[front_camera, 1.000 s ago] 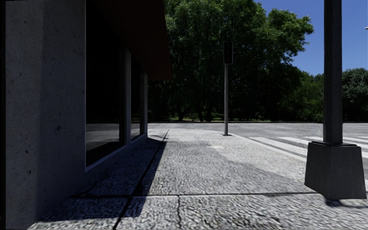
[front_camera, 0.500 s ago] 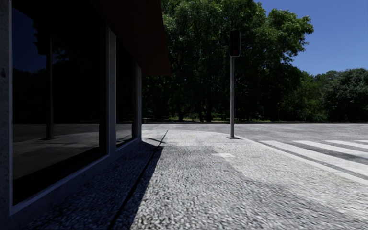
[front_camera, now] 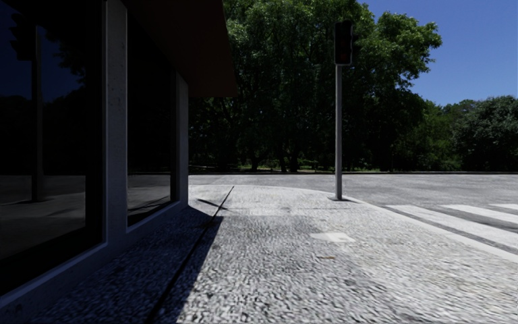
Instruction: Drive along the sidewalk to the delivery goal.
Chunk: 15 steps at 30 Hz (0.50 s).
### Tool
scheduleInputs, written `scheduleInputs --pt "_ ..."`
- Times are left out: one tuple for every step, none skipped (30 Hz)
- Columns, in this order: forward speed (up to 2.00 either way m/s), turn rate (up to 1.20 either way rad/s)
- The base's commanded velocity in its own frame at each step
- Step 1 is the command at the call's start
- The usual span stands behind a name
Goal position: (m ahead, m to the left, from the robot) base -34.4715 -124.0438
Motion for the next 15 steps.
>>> scheduleInputs --pt "1.81 0.00" --pt "1.81 0.00" --pt "1.81 0.00" --pt "1.81 -0.02" --pt "1.81 -0.06" --pt "1.81 -0.20" --pt "1.81 -0.39" --pt "1.81 -0.56" --pt "1.81 -0.61" --pt "1.81 -0.61" --pt "1.81 -0.62" --pt "1.81 -0.63" --pt "1.81 -0.63" --pt "1.81 -0.63" --pt "1.81 -0.64"
